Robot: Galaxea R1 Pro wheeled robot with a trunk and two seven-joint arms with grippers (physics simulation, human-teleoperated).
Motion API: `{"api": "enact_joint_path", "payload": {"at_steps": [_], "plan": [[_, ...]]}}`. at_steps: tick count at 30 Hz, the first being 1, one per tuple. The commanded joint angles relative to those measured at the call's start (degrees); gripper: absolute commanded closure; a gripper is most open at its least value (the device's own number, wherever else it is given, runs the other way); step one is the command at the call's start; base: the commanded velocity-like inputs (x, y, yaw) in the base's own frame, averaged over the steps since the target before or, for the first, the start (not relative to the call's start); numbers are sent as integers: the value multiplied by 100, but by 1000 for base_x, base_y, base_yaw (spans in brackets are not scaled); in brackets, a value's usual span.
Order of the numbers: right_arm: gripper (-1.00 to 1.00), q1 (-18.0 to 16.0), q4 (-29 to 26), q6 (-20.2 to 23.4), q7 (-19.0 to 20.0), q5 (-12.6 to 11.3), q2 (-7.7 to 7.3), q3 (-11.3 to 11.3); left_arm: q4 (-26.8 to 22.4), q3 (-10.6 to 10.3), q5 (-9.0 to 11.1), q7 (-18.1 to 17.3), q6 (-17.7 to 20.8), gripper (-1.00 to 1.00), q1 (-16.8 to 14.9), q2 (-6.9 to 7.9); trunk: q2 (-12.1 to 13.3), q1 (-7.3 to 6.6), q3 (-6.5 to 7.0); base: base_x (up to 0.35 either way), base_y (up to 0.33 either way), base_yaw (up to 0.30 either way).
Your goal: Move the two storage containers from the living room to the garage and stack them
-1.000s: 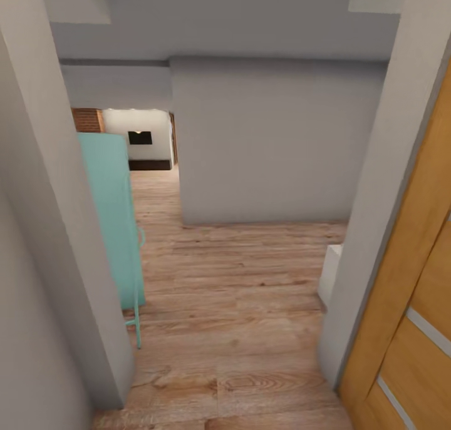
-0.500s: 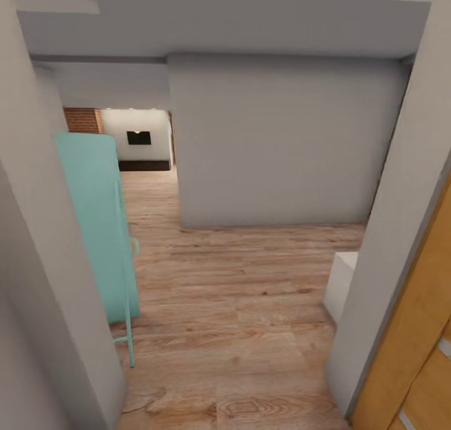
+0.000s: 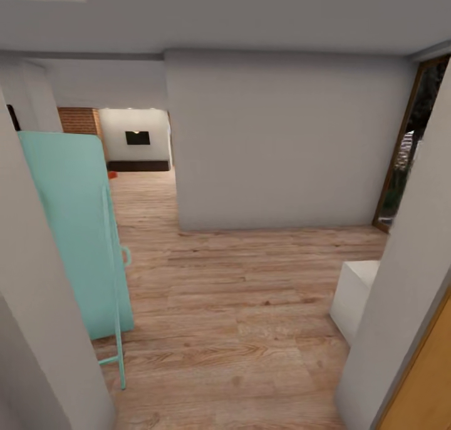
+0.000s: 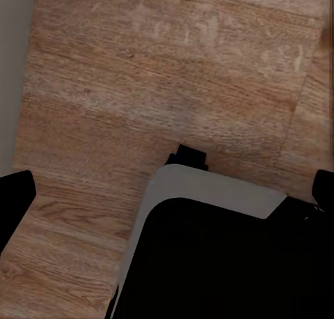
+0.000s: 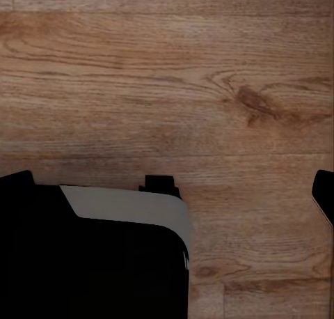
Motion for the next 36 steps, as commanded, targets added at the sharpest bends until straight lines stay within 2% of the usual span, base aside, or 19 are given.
{"api": "enact_joint_path", "payload": {"at_steps": [1, 36], "plan": [[-100, -8, 18, -28, -26, 37, 0, 7, 4, 21, 18, 11, -23, -100, -4, -2, -4, 4, -7, 321, 0, 0], [-100, -8, 18, -28, -25, 37, 0, 6, 4, 21, 18, 11, -14, -100, -3, 0, -4, 4, -7, 321, 0, 0]]}}
